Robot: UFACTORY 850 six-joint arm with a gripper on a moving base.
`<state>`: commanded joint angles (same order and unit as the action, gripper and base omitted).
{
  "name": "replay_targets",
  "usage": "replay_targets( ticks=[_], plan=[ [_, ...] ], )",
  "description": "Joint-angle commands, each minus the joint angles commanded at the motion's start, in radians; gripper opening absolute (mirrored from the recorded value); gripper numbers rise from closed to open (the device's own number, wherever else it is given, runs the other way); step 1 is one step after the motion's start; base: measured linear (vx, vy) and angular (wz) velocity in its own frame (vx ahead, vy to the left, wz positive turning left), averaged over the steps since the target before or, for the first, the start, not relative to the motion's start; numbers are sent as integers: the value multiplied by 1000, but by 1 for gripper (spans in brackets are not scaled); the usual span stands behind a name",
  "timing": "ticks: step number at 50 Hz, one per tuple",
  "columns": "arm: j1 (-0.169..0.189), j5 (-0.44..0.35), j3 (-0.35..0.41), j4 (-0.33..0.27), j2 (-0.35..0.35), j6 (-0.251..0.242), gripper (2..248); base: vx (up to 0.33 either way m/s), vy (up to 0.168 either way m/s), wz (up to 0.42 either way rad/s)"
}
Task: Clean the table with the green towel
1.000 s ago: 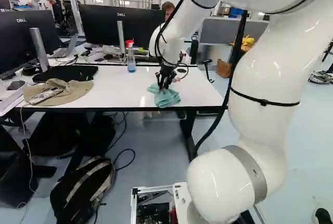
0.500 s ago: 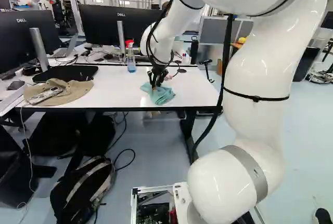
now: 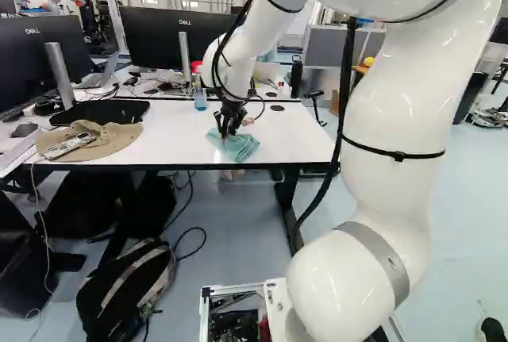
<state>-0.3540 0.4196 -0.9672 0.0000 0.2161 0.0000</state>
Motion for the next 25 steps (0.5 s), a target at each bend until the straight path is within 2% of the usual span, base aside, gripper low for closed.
replay_targets(
  ticks=[15, 25],
  plan=[
    [-19, 0, 73, 0, -63, 0, 42, 0, 0, 0],
    [-16, 0, 124, 0, -108, 0, 42, 0, 0, 0]
  ],
)
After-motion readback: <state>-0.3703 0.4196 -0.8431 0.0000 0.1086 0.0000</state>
